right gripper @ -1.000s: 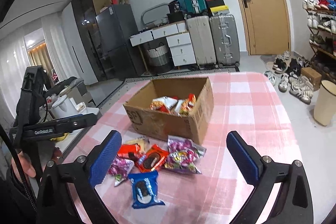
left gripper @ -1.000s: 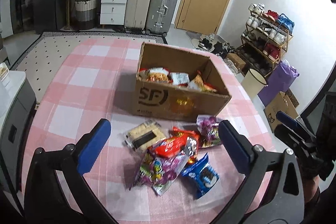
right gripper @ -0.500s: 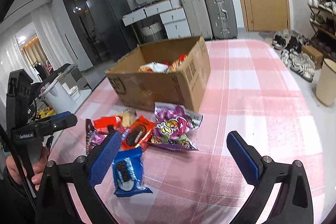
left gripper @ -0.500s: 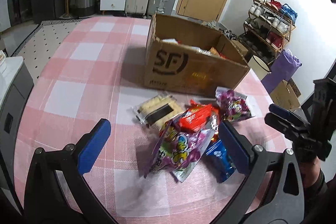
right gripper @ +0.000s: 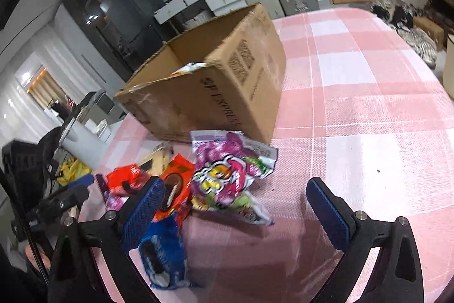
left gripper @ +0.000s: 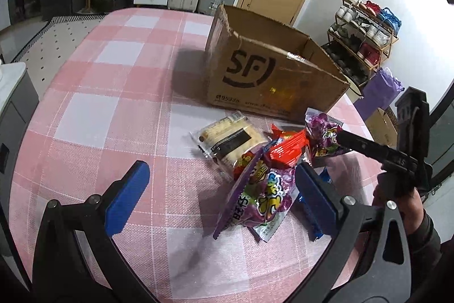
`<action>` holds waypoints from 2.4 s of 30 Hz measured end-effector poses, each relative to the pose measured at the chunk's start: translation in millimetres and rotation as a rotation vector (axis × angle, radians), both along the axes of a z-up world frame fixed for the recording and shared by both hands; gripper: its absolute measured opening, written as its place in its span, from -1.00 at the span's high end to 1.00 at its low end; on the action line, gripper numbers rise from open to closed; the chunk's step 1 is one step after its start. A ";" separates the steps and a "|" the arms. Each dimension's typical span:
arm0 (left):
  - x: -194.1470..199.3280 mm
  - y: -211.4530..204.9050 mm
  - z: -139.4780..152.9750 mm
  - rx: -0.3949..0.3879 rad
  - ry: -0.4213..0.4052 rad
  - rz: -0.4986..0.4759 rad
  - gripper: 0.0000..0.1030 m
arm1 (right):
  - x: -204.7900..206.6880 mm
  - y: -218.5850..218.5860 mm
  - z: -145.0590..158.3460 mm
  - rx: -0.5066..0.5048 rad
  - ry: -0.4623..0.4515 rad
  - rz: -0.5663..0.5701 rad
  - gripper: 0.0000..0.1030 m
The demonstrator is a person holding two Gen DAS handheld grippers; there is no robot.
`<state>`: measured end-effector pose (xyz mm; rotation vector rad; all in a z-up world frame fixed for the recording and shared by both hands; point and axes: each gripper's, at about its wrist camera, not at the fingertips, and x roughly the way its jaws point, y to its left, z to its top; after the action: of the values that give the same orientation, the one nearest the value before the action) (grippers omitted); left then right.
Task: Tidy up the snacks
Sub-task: 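Lower the right tool onto the purple candy bag and close it, then grasp the purple-and-green candy bag with the left tool while the right tool holds its bag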
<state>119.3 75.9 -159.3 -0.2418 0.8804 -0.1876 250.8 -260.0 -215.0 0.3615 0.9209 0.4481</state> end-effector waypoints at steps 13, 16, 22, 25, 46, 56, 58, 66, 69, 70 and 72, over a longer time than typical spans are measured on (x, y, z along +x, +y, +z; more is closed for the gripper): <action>2.9 5.9 -11.2 -0.015 0.026 0.006 -0.97 | 16.6 17.1 -10.9 -0.024 0.005 0.030 -0.49; 2.2 5.5 -11.2 -0.020 0.030 0.004 -0.97 | 13.8 19.1 -13.5 0.006 0.008 0.064 -0.24; -2.4 7.2 -8.6 -0.018 0.027 0.014 -0.97 | 8.5 21.7 -13.6 0.011 -0.012 0.079 0.02; -5.3 9.2 -8.6 -0.024 0.033 0.016 -0.97 | 3.2 17.8 -11.8 0.021 -0.028 0.066 0.04; -21.3 -0.8 -6.4 -0.029 0.057 -0.013 -0.97 | -54.2 -27.5 22.9 0.087 -0.153 -0.001 0.06; -11.0 -24.6 -20.0 0.003 0.104 -0.072 -0.97 | -74.4 -37.5 32.8 0.109 -0.185 -0.023 0.06; -6.4 -27.0 -24.7 0.009 0.119 -0.071 -0.97 | -77.1 -38.3 32.5 0.108 -0.186 -0.021 0.06; 8.0 -40.1 -36.0 0.026 0.147 -0.085 -0.97 | -76.1 -42.0 26.3 0.112 -0.166 -0.030 0.06; 13.3 -43.6 -40.2 0.034 0.155 -0.081 -0.97 | -76.0 -42.3 25.8 0.116 -0.167 -0.027 0.06; 15.6 -43.7 -41.8 0.033 0.162 -0.074 -0.97 | -75.8 -42.6 25.0 0.122 -0.164 -0.022 0.06; 18.5 -44.7 -43.4 0.022 0.168 -0.073 -0.97 | -75.9 -41.3 23.1 0.120 -0.158 -0.016 0.06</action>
<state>137.8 31.2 -202.6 -0.2070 1.0585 -0.2276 174.8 -301.3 -191.8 0.4357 0.7391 0.5111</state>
